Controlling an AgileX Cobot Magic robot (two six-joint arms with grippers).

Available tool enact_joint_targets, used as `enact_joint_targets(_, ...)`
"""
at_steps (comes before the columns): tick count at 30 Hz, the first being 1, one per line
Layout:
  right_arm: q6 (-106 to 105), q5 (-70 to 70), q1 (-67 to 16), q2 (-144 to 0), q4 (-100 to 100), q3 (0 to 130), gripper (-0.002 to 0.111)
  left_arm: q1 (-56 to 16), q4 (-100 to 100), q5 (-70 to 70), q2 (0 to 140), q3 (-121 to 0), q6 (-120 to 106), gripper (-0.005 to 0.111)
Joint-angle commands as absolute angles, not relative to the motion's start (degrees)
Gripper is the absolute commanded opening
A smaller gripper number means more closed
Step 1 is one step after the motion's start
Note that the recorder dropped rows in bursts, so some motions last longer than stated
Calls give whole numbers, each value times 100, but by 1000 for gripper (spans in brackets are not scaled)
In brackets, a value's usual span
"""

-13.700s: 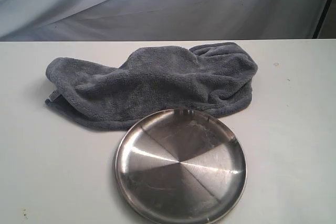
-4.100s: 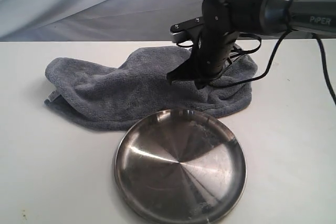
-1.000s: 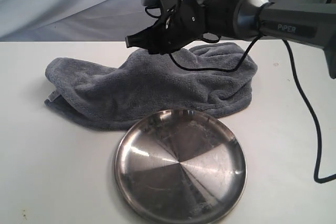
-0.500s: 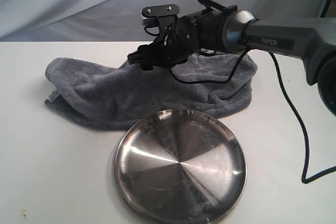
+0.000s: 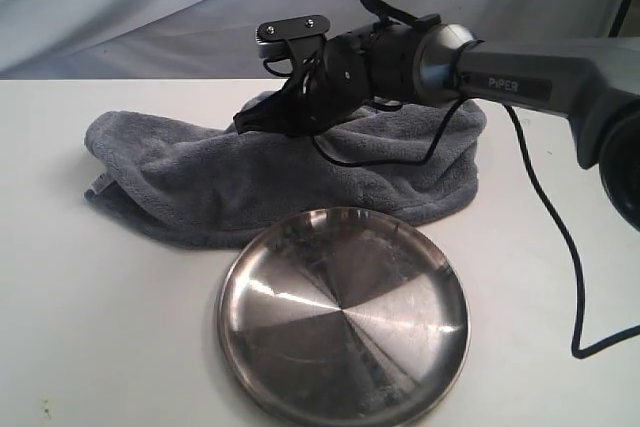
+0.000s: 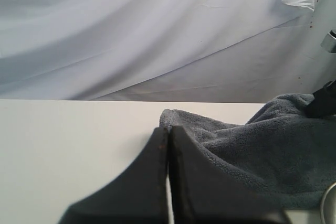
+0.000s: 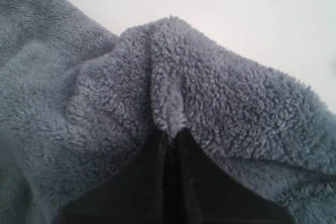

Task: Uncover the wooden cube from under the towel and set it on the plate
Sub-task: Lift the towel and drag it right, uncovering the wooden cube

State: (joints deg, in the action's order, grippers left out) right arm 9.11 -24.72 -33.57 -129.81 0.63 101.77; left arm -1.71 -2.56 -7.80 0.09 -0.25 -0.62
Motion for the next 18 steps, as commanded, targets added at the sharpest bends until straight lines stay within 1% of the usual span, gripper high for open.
enact_joint_targets(1,904,-2640,-3409,-12581,75,10207,0,-160,-252,-777,0,0,-58,1)
enact_joint_targets(12,599,-2942,-3475,-11475,138,10207,0,-160,-252,-777,0,0,-64,1)
enact_joint_targets(18,708,-3203,-3475,-11082,822,10207,0,-160,-252,-777,0,0,-46,1)
